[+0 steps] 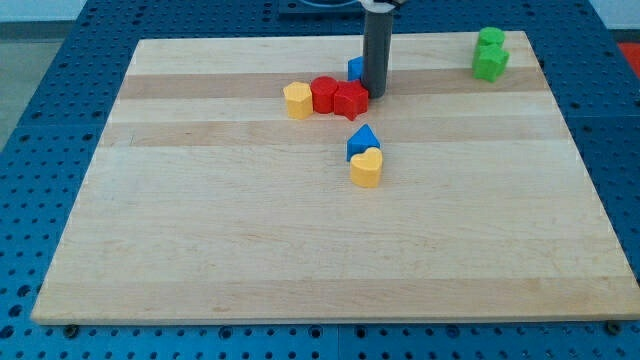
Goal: Point your arm at red circle
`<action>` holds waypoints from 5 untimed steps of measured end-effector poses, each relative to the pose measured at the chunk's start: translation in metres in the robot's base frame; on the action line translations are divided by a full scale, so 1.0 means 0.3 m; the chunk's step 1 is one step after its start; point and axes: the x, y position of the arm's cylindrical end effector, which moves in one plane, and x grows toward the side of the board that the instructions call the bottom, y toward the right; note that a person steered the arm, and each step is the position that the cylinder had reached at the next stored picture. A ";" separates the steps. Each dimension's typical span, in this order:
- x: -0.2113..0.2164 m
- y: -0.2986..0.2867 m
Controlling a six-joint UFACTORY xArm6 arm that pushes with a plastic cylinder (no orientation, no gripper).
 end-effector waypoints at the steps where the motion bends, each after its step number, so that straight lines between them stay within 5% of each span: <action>1: -0.059 -0.002; 5: -0.126 -0.034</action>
